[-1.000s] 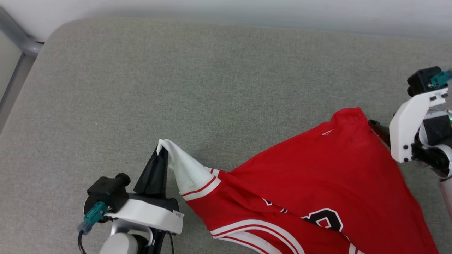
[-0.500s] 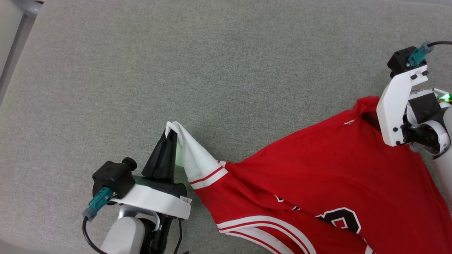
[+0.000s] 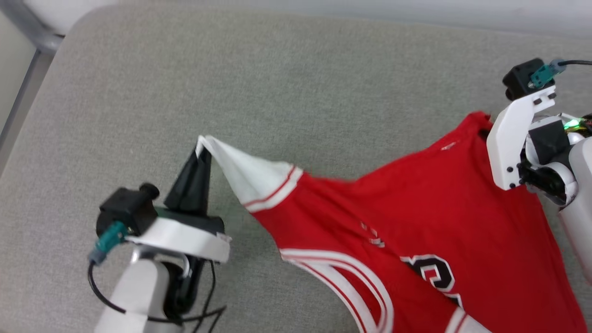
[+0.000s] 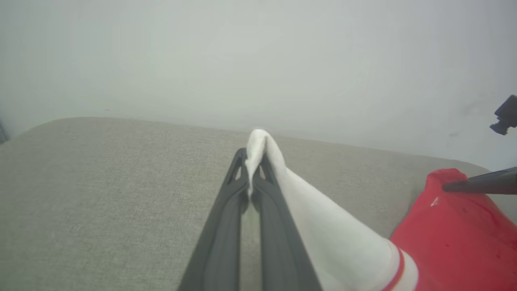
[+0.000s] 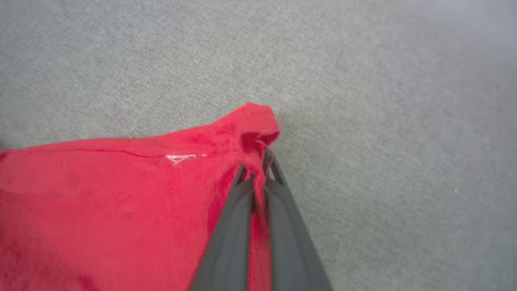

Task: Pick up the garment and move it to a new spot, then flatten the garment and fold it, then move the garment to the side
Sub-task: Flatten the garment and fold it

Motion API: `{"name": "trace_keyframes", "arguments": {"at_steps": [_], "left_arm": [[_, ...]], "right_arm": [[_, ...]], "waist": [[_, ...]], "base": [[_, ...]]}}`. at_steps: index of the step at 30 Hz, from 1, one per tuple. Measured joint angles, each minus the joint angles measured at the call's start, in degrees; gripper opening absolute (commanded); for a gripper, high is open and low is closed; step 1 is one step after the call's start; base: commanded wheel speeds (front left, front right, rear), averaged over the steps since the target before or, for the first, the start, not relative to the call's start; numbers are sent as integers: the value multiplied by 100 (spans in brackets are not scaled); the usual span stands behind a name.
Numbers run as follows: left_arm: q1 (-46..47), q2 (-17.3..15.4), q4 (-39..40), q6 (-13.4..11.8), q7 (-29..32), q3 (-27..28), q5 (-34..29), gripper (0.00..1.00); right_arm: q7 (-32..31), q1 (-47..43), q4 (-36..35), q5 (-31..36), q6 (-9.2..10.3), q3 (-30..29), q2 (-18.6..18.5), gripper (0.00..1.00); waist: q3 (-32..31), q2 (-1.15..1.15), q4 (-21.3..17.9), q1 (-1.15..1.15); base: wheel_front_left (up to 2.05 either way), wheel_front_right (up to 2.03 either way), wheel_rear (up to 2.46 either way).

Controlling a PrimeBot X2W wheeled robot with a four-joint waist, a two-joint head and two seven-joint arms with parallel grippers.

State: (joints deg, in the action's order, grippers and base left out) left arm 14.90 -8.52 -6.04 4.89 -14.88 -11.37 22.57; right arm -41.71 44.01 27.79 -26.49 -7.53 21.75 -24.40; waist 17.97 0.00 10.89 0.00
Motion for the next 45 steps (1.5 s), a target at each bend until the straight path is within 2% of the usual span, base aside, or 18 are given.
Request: {"name": "trace_keyframes", "arguments": {"at_steps": [3,4,7,18,28,33,37,45], "left_arm": [[346,-180,-30,46,55,42,-32,0],[790,-341,-114,79,167,60,-30,0],[1280,-490,-296,115,310,130,-3,0],[3724,-802,-1527,194,715,86,27,0],[6430,-965,-2765,214,681,20,-223,0],[7459,-1169,-3284,215,666,34,-305,0],[7943,-1340,-3623,226,651,10,-322,0],[8172,-1566,-4202,249,544,26,-114,0]], "right_arm": [[327,3,-24,127,0,-212,62,0],[666,19,-30,320,1,-476,145,0],[972,97,-26,544,0,-702,246,0],[1895,1140,174,1280,1,-1365,532,0],[2230,2956,352,1866,1,-1893,597,0],[2448,3771,434,2097,0,-1961,713,0],[2573,4211,636,2209,0,-2023,784,0],[2838,4644,1125,2297,-1,-1975,1010,0]], "waist": [[-183,0,-93,0],[-342,0,-224,0],[-470,0,-390,0],[-539,0,-969,0],[141,0,-1085,0],[575,0,-1156,0],[924,0,-1217,0],[1635,0,-1261,1]], "base": [[0,0,0],[0,0,0],[0,0,0],[0,0,0],[0,0,0],[0,0,0],[0,0,0],[0,0,0]]}}
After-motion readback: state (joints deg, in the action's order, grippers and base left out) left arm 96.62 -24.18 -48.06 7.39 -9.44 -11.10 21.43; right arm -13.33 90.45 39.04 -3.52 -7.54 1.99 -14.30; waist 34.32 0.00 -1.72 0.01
